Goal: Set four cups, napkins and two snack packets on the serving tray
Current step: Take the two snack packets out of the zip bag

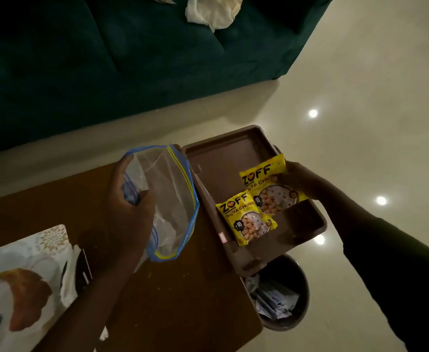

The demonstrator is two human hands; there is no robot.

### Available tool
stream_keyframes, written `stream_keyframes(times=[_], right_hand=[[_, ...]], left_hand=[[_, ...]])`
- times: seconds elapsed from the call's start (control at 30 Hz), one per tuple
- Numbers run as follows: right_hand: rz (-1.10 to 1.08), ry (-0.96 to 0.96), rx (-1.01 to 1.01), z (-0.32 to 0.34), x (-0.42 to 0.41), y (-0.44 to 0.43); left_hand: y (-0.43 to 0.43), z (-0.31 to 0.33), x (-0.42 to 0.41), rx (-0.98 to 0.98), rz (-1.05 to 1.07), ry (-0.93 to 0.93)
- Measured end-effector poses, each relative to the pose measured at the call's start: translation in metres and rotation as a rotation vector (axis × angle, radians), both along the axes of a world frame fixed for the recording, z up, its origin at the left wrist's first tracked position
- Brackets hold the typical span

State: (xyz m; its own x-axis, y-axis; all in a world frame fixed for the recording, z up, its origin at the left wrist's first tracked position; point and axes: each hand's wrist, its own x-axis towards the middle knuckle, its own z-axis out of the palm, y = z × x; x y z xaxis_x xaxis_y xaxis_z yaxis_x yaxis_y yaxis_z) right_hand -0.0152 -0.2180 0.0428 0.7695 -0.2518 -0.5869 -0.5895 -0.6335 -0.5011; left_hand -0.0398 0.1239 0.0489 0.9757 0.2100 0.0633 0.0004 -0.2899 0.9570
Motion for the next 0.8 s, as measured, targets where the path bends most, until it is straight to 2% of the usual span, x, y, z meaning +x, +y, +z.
stream_keyframes(times=[0.1, 0.27, 0.33, 0.43, 0.47, 0.57, 0.7, 0.8], right_hand=[[-0.048, 0.041, -0.018, -0.025, -0.008, -0.019], [-0.041, 0.151, 0.106, -0.059, -0.008, -0.039], [0.000, 0.174, 0.026, -0.074, -0.005, -0.044], [0.052, 0.104, -0.253, -0.089, -0.006, -0.050], [0.029, 0.065, -0.290, -0.093, -0.009, -0.051], [-0.005, -0.047, -0.302, -0.109, -0.015, -0.055], [0.019, -0.065, -0.358, -0.121, -0.022, -0.056], [0.000, -0.150, -0.366, -0.114, -0.023, -0.051]], left_hand=[[-0.008, -0.010, 0.000, -0.013, -0.023, 0.032], [-0.012, -0.022, 0.001, 0.022, -0.038, 0.060], [-0.015, -0.025, 0.001, 0.024, -0.035, 0.080], [-0.023, -0.027, 0.002, 0.001, -0.028, 0.096], [-0.026, -0.028, 0.002, -0.002, -0.027, 0.095], [-0.035, -0.029, 0.005, -0.033, -0.037, 0.100], [-0.037, -0.031, 0.007, -0.067, -0.062, 0.099], [-0.035, -0.031, 0.004, -0.092, -0.059, 0.109]])
